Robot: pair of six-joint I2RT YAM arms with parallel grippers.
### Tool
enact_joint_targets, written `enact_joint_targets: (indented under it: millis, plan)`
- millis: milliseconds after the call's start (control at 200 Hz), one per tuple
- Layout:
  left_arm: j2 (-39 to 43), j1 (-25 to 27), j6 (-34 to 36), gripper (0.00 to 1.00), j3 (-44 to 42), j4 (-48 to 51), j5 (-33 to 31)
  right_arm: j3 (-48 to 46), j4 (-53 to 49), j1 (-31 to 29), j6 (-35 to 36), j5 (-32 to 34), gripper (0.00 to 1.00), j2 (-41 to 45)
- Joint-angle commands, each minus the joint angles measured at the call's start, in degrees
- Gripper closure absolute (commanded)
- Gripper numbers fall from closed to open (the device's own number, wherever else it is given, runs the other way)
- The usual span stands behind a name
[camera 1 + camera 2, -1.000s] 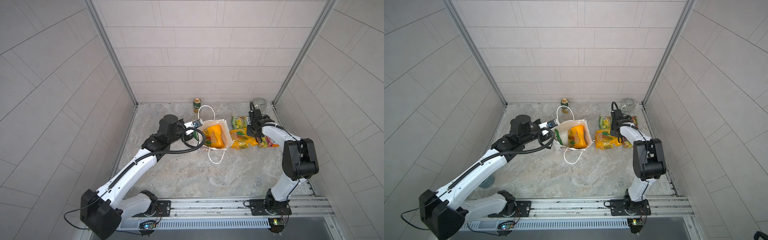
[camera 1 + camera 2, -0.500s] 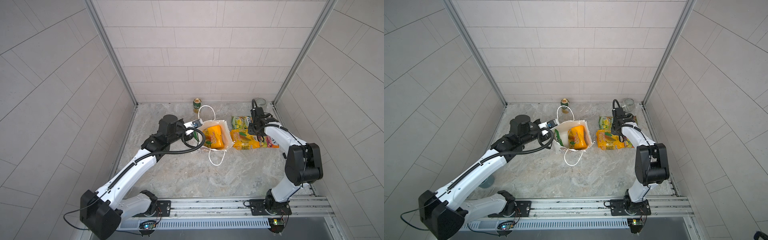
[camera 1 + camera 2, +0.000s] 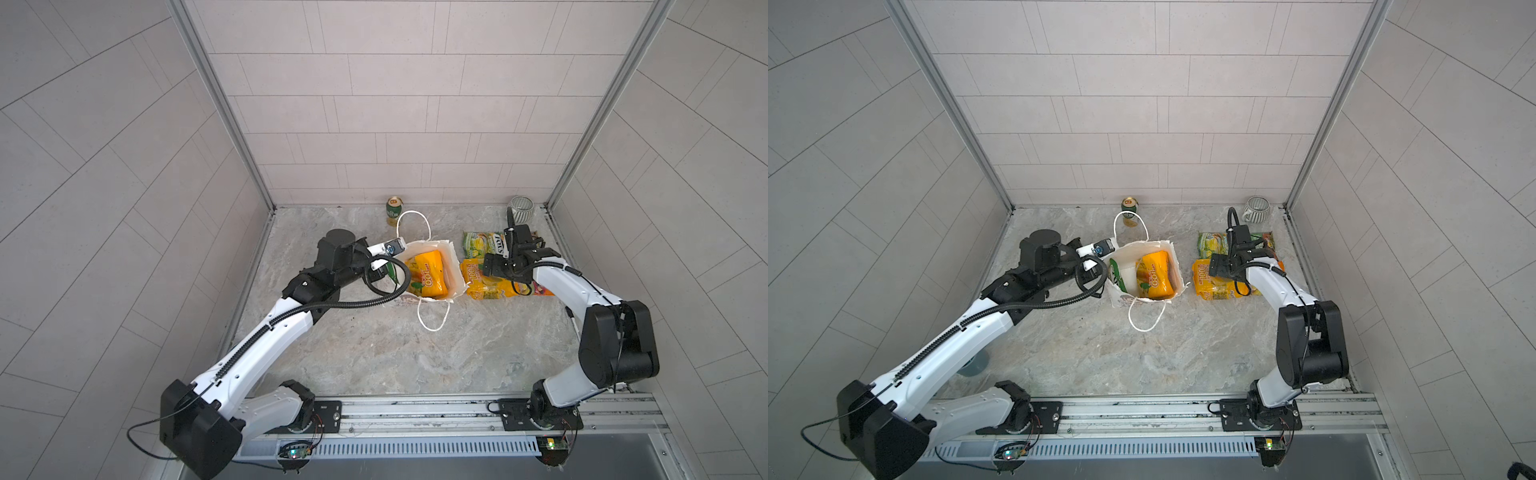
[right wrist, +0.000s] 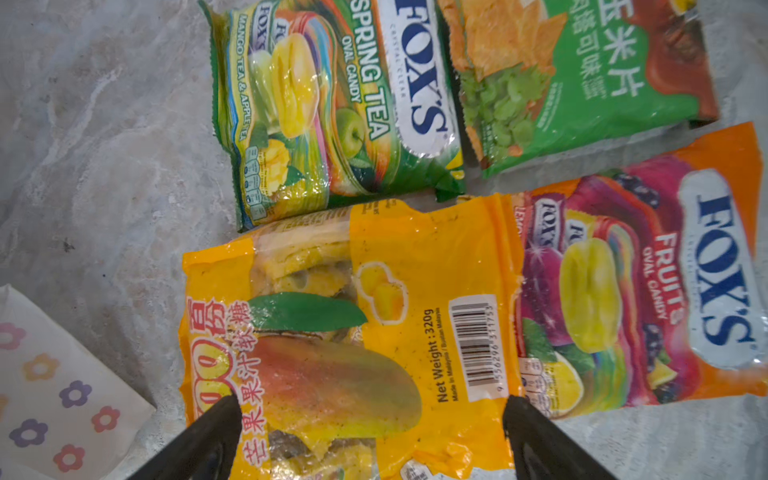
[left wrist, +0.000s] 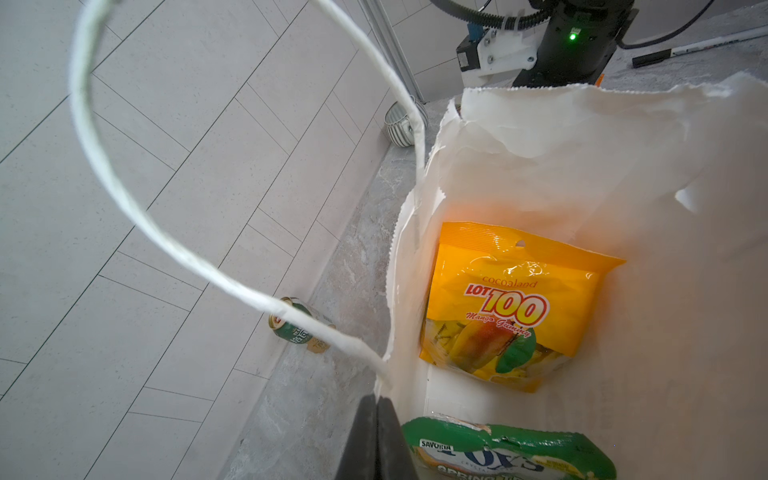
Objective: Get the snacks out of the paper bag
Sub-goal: 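Lower the yellow packet onto the floor and open the right gripper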
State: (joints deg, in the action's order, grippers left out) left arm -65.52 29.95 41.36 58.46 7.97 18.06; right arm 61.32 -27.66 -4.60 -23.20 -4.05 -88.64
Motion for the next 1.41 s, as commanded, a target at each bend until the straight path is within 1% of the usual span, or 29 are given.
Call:
enact_joint_targets:
  millis: [0, 75, 180, 305, 390, 690, 881, 976, 1141, 1271, 1401]
  plan:
    - [1.4, -0.2, -0.8, 1.00, -0.1, -2.5, 1.4, -0.1, 2.5, -0.3, -0.3, -3.6, 0.01, -1.5]
    - [1.4, -0.2, -0.8, 1.00, -0.1, -2.4, 1.2, 0.4, 2.0, -0.8, 0.2, -3.9, 0.01, -2.8]
    - [1.7, -0.2, -0.8, 1.00, -0.2, -2.4, 1.3, 0.6, 1.5, -2.2, 1.2, -1.3, 0.01, -3.9]
    - [1.6, -0.2, -0.8, 1.00, -0.2, -2.5, 1.5, 1.4, 1.0, -3.4, 1.1, 0.3, 0.01, -6.3]
    - [1.7, -0.1, -0.8, 1.00, -0.3, -2.6, 1.6, 1.6, 1.6, -4.3, 0.4, 0.1, 0.01, -8.3]
    - [2.2, -0.2, -0.8, 1.00, -0.5, -2.5, 1.5, 2.7, 2.8, -5.3, -3.2, -0.2, 0.11, -10.2]
    - [1.8, -0.1, -0.6, 1.00, -0.4, -2.4, 1.4, 2.5, 5.6, -5.6, -2.3, -3.8, 0.12, -11.0]
    - [1.8, -0.2, -0.6, 1.00, -0.5, -2.6, 1.4, 3.3, 4.4, -5.9, -0.9, -2.9, 0.13, -11.3]
    - [1.7, -0.2, -0.5, 1.00, -0.4, -2.6, 1.1, 3.1, 3.8, -5.9, -0.9, -1.9, 0.12, -7.2]
    - [1.5, -0.2, -0.4, 1.00, -0.3, -2.6, 1.7, 6.3, 0.8, -5.9, -1.0, -1.8, 0.12, -3.9]
    - [1.5, -0.2, -0.5, 1.00, -0.1, -2.1, 1.6, 6.1, 0.9, -5.4, -2.3, -1.2, 0.12, 1.2]
